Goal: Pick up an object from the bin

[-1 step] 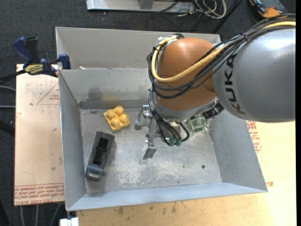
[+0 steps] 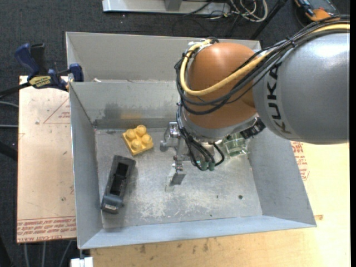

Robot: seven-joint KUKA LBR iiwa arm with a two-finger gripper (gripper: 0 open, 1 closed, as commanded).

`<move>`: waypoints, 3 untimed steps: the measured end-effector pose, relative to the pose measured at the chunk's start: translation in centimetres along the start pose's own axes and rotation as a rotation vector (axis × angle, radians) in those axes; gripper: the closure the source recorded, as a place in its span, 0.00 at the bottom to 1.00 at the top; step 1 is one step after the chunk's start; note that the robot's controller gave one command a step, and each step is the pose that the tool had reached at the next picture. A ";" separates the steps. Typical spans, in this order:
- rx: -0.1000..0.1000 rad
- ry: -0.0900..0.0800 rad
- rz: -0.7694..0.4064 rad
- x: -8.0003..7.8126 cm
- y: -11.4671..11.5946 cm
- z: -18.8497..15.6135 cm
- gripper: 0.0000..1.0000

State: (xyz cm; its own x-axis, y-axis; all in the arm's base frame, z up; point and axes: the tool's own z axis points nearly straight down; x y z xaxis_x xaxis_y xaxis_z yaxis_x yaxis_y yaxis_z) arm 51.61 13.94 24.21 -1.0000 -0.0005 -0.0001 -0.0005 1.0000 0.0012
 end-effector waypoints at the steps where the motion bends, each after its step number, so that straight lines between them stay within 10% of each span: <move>1: 0.000 -0.007 0.058 -2.5 2.8 1.6 0.00; 2: -0.003 -0.008 0.004 -4.8 4.9 6.8 0.00; 3: 0.003 0.008 -0.087 -1.9 6.5 9.1 0.00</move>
Offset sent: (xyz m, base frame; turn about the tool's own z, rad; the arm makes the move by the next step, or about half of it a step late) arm 0.0689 0.0588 -0.1288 -0.1460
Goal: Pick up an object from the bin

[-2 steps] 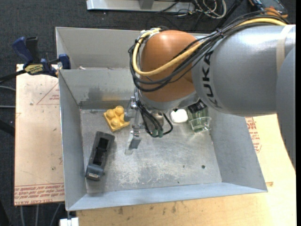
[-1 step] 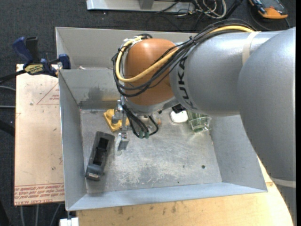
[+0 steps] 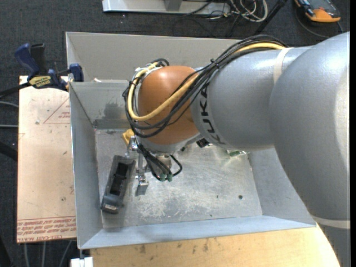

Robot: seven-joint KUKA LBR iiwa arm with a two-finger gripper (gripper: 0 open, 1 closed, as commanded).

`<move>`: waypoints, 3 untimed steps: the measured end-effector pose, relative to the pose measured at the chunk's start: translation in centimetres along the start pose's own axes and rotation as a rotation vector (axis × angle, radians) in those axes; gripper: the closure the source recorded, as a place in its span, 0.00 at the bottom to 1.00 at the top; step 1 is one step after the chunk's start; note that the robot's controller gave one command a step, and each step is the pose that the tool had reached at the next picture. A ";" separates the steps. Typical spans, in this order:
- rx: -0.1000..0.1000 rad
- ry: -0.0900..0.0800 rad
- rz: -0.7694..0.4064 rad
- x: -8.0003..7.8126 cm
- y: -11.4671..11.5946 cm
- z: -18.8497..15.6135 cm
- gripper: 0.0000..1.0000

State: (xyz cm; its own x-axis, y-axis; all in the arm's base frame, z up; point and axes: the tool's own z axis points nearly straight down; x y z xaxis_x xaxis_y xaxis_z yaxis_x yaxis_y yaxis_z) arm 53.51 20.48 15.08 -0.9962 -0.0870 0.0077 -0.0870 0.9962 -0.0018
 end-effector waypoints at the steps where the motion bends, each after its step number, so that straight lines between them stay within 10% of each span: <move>1: -0.001 -0.003 0.019 0.5 0.6 -0.3 0.00; 2: -0.001 0.001 0.000 -4.4 1.0 -2.0 0.00; 3: -0.004 -0.024 -0.178 -6.0 0.5 -1.4 0.00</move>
Offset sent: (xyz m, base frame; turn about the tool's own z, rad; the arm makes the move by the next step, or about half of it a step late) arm 0.0726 0.0154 0.0552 -0.0205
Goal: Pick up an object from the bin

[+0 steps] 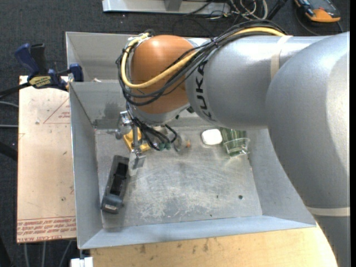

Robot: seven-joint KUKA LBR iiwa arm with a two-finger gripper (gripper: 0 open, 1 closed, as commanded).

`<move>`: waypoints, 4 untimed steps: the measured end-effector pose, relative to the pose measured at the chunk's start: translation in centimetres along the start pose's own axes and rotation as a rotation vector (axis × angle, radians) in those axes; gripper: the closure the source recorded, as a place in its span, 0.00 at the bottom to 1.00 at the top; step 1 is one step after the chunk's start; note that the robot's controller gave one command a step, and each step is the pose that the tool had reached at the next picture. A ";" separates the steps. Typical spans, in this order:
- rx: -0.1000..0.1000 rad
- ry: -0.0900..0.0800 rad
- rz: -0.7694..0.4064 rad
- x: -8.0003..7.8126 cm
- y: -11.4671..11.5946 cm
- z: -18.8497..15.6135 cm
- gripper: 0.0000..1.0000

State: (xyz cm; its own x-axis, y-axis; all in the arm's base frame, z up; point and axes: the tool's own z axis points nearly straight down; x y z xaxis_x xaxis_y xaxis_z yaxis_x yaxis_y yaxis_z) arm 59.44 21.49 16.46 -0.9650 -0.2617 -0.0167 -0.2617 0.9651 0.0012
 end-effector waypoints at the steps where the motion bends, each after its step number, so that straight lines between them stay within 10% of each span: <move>1: 0.000 0.003 -0.337 0.2 -0.2 8.4 1.00; 4: -0.002 0.021 -0.334 -0.1 0.0 -1.3 1.00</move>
Offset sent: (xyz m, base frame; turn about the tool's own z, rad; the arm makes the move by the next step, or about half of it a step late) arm 0.0000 0.0000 0.0000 0.0000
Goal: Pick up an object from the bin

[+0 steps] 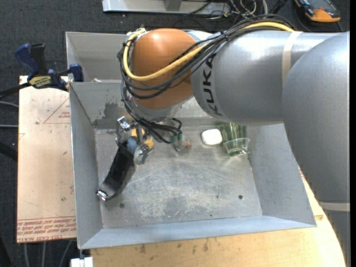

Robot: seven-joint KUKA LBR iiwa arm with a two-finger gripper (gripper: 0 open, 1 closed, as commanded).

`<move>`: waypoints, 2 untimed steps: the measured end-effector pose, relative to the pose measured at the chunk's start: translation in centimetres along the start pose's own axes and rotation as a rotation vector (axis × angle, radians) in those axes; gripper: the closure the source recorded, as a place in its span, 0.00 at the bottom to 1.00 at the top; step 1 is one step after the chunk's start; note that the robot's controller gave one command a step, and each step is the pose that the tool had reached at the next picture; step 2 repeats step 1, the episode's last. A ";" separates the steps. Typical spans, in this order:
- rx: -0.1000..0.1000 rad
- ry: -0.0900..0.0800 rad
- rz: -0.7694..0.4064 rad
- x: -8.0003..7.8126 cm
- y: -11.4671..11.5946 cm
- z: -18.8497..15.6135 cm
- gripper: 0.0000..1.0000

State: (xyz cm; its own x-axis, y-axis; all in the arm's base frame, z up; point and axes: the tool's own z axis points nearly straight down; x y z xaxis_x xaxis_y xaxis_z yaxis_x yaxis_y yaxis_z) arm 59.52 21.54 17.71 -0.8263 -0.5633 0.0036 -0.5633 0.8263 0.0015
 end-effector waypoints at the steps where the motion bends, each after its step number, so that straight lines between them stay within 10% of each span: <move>1: 0.000 0.001 -0.009 0.9 0.6 -4.2 1.00; 2: 0.000 0.001 -0.009 0.9 0.6 -4.2 1.00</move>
Offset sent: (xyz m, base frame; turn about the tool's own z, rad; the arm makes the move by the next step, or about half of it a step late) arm -0.0013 0.0035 -0.1046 0.0389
